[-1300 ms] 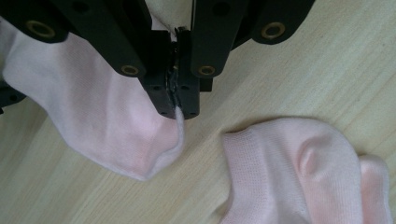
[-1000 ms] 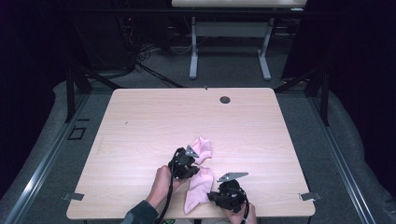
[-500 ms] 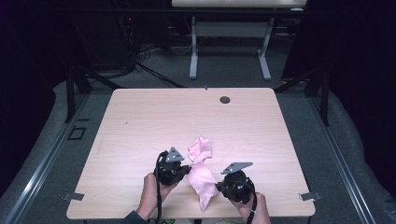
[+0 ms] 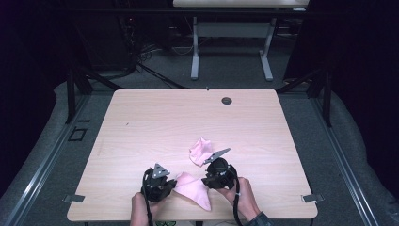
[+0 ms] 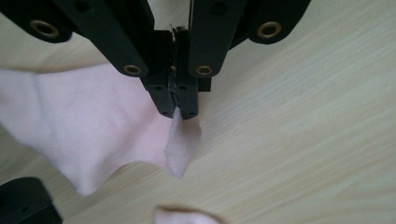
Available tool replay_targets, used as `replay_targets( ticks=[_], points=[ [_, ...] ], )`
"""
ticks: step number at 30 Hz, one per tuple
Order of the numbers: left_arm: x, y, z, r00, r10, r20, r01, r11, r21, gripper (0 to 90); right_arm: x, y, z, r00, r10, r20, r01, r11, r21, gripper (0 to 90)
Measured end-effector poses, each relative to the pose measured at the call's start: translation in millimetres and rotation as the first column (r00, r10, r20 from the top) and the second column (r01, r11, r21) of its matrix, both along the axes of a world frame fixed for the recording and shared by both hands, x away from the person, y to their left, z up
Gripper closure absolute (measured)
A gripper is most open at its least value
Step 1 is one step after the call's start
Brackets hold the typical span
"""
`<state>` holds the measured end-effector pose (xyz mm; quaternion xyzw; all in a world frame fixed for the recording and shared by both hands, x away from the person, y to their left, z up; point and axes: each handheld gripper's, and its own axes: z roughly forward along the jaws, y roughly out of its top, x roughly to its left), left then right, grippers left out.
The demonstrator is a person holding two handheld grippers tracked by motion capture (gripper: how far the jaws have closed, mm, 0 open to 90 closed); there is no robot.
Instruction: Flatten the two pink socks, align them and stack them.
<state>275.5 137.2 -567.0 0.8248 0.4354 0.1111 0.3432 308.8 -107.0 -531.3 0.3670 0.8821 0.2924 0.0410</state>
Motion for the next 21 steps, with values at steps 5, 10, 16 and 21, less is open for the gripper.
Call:
replay_targets(
  ticks=[5,10,16,21],
  points=[
    [-4.8,7.3,0.4,0.9997,0.023,0.008,-0.023,0.9993,0.029,78.2,-5.9,-20.3,1.2,0.9988,-0.048,0.009,0.047,0.996,0.069,64.3],
    [-3.6,14.2,15.3,0.9987,0.036,0.036,-0.036,0.9993,0.012,48.9,-19.5,-26.6,1.8,0.9971,-0.072,-0.024,0.074,0.995,0.072,61.4],
    [12.3,11.4,25.3,0.9994,0.014,0.031,-0.016,0.9987,0.049,45.2,-39.2,-13.7,-2.4,0.9958,-0.064,-0.066,0.07,0.993,0.091,55.8],
    [21.3,-0.5,19.7,0.9993,-0.036,0.012,0.034,0.9876,0.154,57.7,-47.7,5.6,-11.0,0.9952,-0.033,-0.092,0.039,0.997,0.06,59.9]
  ],
)
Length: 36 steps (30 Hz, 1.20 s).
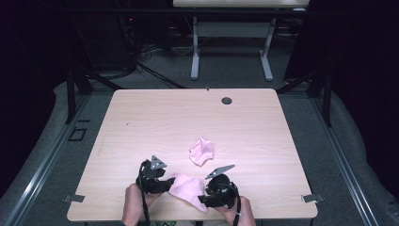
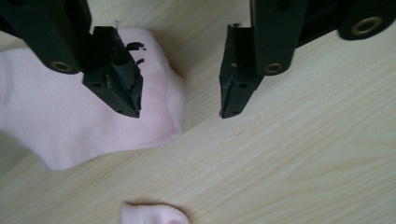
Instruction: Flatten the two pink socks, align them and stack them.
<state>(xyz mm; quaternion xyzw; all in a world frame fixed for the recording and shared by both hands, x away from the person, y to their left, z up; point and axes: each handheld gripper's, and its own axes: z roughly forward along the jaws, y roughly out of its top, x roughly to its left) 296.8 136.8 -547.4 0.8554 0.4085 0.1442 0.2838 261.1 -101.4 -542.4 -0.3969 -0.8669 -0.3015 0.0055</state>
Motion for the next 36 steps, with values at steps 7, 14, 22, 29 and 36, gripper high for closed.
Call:
replay_targets(
  ticks=[7,14,22,29,36],
  points=[
    [4.7,-5.7,-9.6,0.9994,-0.02,-0.03,0.021,0.9996,0.017,82.7,-6.2,10.5,-13.8,0.9993,-0.022,0.03,0.024,0.998,-0.06,79.9],
    [4.8,-7.4,-6.3,0.9985,-0.032,-0.045,0.03,0.9985,-0.045,88.9,-4.9,0.1,-16.1,0.998,-0.055,0.031,0.057,0.997,-0.054,87.1],
    [9.3,-29.9,16.0,0.996,-0.082,-0.038,0.074,0.9828,-0.169,88.9,-3.6,-48.1,23.7,0.9742,-0.152,0.167,0.167,0.983,-0.082,87.0],
    [8.8,-66.9,25.5,0.9941,-0.108,0.01,0.108,0.9779,-0.179,88.8,-2.7,-70.6,50.6,0.9632,-0.145,0.226,0.189,0.964,-0.187,86.6],
    [2.5,-57.2,-7.8,0.9977,-0.048,-0.048,0.043,0.9929,-0.111,88.7,5.1,-46.7,21.2,0.9919,-0.03,0.123,0.056,0.975,-0.214,79.5]
  ],
)
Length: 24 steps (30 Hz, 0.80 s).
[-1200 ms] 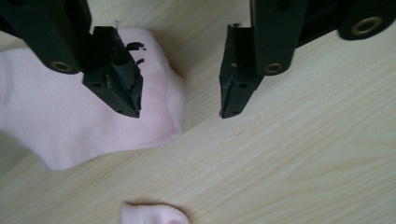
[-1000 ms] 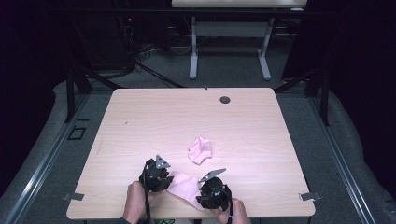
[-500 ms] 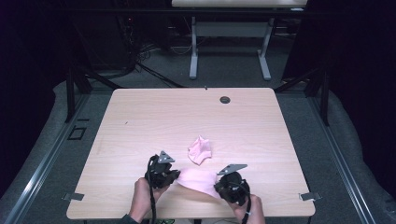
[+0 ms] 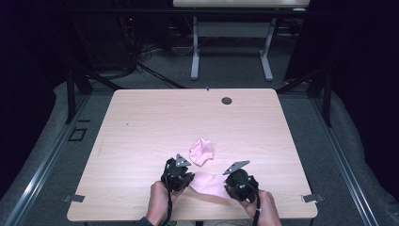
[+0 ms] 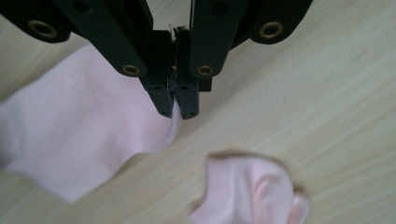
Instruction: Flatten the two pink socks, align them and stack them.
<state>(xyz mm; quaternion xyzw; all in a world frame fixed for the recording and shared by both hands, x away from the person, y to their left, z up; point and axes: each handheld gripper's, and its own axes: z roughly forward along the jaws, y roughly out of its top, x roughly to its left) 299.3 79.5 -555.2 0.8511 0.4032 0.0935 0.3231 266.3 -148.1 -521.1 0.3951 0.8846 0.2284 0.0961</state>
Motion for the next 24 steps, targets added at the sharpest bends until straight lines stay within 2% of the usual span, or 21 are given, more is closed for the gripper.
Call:
replay_targets(
  ticks=[1,2,3,4,6,7,8,11,13,14,16,17,19,20,21,22,24],
  points=[
    [-1.3,1.8,-2.1,1.0,0.001,-0.005,-0.001,1.0,0.004,88.8,0.2,4.6,-6.8,0.9999,0.007,-0.012,-0.006,1.0,0.016,77.5],
    [-5.6,7.5,-5.5,0.9999,0.011,-0.004,-0.011,0.9998,0.016,88.8,0.8,7.9,-13.1,0.9987,0.035,-0.036,-0.033,0.998,0.055,73.7],
    [-5.6,7.5,-5.5,0.9999,0.011,-0.004,-0.011,0.9998,0.016,88.7,0.8,7.9,-13.1,0.9987,0.035,-0.036,-0.033,0.998,0.055,73.7],
    [-7.1,10.1,-6.2,0.9999,0.015,-0.002,-0.015,0.9997,0.018,88.7,-0.1,7.0,-13.3,0.9988,0.031,-0.039,-0.028,0.997,0.076,71.8],
    [-11.6,16.6,-5.7,0.9999,0.016,0.002,-0.016,0.9997,0.017,88.6,-0.2,2.0,-11.1,0.9994,0.025,-0.025,-0.022,0.994,0.106,68.7],
    [-11.6,16.6,-5.7,0.9999,0.016,0.002,-0.016,0.9997,0.017,88.3,-0.2,2.0,-11.1,0.9994,0.025,-0.025,-0.022,0.994,0.106,68.7],
    [-13.4,18.1,-5.8,0.9997,0.021,0.01,-0.021,0.9997,0.015,88.0,-0.7,-5.7,-8.3,1.0,-0.008,-0.004,0.008,0.992,0.123,64.0],
    [-19.0,22.9,-5.9,0.9996,0.026,0.009,-0.026,0.9996,0.011,86.6,-2.4,-14.7,-10.9,0.9985,-0.054,-0.007,0.054,0.992,0.111,60.9],
    [-20.4,23.5,-6.7,0.9996,0.027,0.009,-0.027,0.9996,0.012,86.8,-3.3,-15.1,-12.7,0.9983,-0.059,-0.004,0.059,0.993,0.101,60.8],
    [-21.6,23.9,-7.1,0.9996,0.028,0.006,-0.029,0.9995,0.01,86.8,-6.1,-13.3,-20.3,0.998,-0.062,-0.005,0.062,0.995,0.079,62.5],
    [-24.2,24.6,-8.6,0.9997,0.025,0.003,-0.025,0.9997,0.007,86.9,-6.8,-11.6,-23.8,0.9982,-0.059,-0.008,0.06,0.995,0.074,63.6],
    [-27.1,25.4,-10.1,0.9997,0.025,0.003,-0.025,0.9997,0.007,87.0,-7.6,-8.8,-30.1,0.9977,-0.068,0.006,0.067,0.996,0.054,68.5],
    [-28.0,26.3,-10.4,0.9998,0.022,0.001,-0.022,0.9997,0.008,87.3,-7.8,-6.8,-32.8,0.9975,-0.071,0.003,0.071,0.996,0.06,73.3],
    [-29.8,27.3,-11.1,0.9997,0.024,0.002,-0.024,0.9997,0.003,87.5,-7.0,-6.9,-33.3,0.9983,-0.059,0.007,0.058,0.998,0.035,75.3],
    [-31.2,28.2,-11.9,0.9996,0.026,0.002,-0.026,0.9996,-0.003,87.5,-7.0,-6.9,-33.3,0.9983,-0.059,0.007,0.058,0.998,0.035,75.3],
    [-34.1,30.1,-12.8,0.9997,0.026,0.001,-0.026,0.9996,-0.014,87.7,-7.1,-5.8,-35.2,0.9982,-0.059,0.012,0.059,0.998,0.036,78.9],
    [-35.0,31.1,-12.8,0.9998,0.022,0.001,-0.022,0.9997,-0.01,87.8,-7.2,-5.8,-36.1,0.9985,-0.052,0.019,0.051,0.998,0.044,81.8]
  ],
)
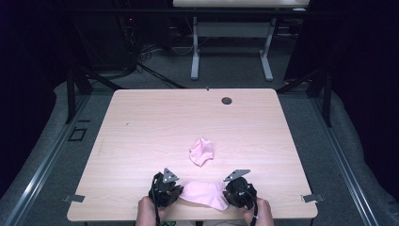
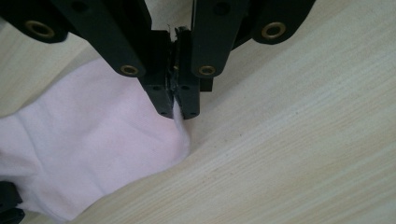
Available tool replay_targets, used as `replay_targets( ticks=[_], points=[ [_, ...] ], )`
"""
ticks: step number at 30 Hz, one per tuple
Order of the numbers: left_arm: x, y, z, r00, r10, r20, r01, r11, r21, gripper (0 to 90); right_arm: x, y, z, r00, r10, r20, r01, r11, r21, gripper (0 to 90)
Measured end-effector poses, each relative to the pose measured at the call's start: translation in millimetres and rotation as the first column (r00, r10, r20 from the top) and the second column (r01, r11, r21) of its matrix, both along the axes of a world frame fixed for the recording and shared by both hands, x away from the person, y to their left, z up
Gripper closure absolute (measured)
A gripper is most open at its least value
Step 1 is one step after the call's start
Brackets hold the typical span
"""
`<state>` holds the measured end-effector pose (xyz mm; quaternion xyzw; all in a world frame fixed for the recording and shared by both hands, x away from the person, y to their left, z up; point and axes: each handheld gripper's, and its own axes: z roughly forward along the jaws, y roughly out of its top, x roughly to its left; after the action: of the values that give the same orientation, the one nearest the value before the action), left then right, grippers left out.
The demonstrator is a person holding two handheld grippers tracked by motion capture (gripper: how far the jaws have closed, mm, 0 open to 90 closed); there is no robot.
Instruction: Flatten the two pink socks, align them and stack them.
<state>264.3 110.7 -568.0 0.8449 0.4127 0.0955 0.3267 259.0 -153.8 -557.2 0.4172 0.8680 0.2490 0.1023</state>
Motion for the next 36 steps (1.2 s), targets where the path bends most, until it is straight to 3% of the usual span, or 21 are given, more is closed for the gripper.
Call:
replay_targets(
  ticks=[2,12,13,14,15,16,18,20,24,25,28,32,36],
  points=[
    [-2.3,2.0,-1.0,1.0,-0.002,-0.002,0.002,0.9999,-0.011,88.1,-0.1,-0.3,0.6,1.0,0.01,0.0,-0.01,1.0,-0.02,83.9],
    [-8.0,5.3,-2.5,0.9997,-0.017,-0.014,0.017,0.9994,-0.029,86.6,4.8,-4.1,-0.4,0.9999,0.016,0.001,-0.016,1.0,-0.012,85.4],
    [-8.3,5.8,-2.3,0.9999,-0.008,-0.01,0.007,0.9993,-0.036,80.4,5.3,-4.1,-0.8,0.9998,0.022,0.003,-0.022,1.0,-0.007,84.6],
    [-6.5,12.9,1.9,0.9999,0.01,-0.005,-0.011,0.998,-0.063,65.3,6.8,-5.9,-0.4,0.9993,0.036,-0.001,-0.036,0.999,0.001,80.0],
    [-6.5,12.9,1.9,0.9999,0.01,-0.005,-0.011,0.998,-0.063,55.6,6.8,-5.9,-0.4,0.9993,0.036,-0.001,-0.036,0.999,0.001,80.0],
    [-5.1,17.2,4.5,0.9996,0.027,-0.006,-0.028,0.9961,-0.084,55.6,7.2,-7.9,0.4,0.999,0.045,-0.003,-0.045,0.999,0.017,77.7],
    [-0.9,29.5,14.0,0.9982,0.058,0.014,-0.056,0.9931,-0.103,37.5,5.6,-13.2,5.1,0.9989,0.043,0.017,-0.044,0.995,0.091,72.5],
    [0.9,33.3,17.2,0.9977,0.065,0.019,-0.063,0.992,-0.11,34.1,6.4,-14.4,5.5,0.9989,0.039,0.027,-0.041,0.994,0.1,69.4],
    [15.6,47.8,26.2,0.9955,0.083,0.045,-0.079,0.9935,-0.081,19.8,15.7,-19.1,12.3,0.9991,0.035,0.025,-0.038,0.989,0.14,54.7],
    [15.6,47.8,26.2,0.9955,0.083,0.045,-0.079,0.9935,-0.081,16.9,15.7,-19.1,12.3,0.9991,0.035,0.025,-0.038,0.989,0.14,54.7],
    [28.5,53.0,26.5,0.9941,0.094,0.054,-0.091,0.9944,-0.054,14.7,22.8,-19.0,16.1,0.9987,0.029,0.043,-0.035,0.988,0.151,42.6],
    [48.9,56.5,24.5,0.9949,0.094,0.037,-0.094,0.9955,-0.012,4.1,40.1,-15.6,22.6,0.9986,0.006,0.053,-0.014,0.987,0.163,20.7],
    [58.3,55.4,25.6,0.9951,0.093,0.036,-0.093,0.9957,0.002,0.3,50.3,-12.5,24.4,0.9982,0.008,0.059,-0.017,0.988,0.153,14.9]
  ],
)
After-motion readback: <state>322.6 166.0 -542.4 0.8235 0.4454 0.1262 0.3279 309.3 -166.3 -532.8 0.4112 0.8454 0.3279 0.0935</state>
